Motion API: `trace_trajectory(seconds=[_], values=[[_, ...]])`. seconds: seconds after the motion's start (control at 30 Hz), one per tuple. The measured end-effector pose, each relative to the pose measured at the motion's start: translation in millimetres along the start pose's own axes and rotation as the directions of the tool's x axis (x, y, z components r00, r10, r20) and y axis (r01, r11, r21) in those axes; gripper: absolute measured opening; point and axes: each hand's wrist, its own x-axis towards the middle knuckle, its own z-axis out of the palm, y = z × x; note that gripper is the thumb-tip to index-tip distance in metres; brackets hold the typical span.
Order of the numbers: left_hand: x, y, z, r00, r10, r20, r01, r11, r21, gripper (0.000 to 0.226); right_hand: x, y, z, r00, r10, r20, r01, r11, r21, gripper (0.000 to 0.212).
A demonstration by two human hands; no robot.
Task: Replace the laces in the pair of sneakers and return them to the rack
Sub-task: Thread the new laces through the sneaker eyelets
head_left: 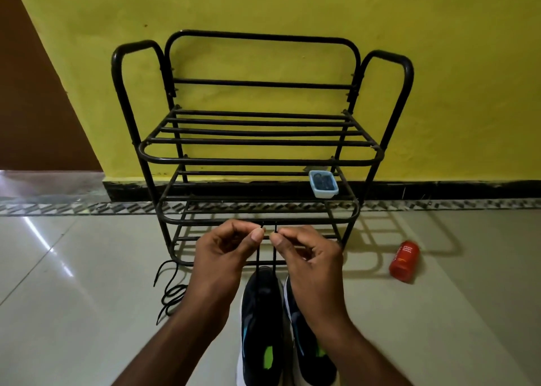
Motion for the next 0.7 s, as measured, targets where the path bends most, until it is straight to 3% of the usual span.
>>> trace_trajectory(seconds=[0.7], values=[[-4.7, 1.2, 3.7, 0.994, 0.107, 0.037, -0.110, 0.989, 0.099, 0.007, -0.9, 0.1, -6.1, 0.999, -0.048, 0.014, 0.049, 0.998, -0.037, 0.010]])
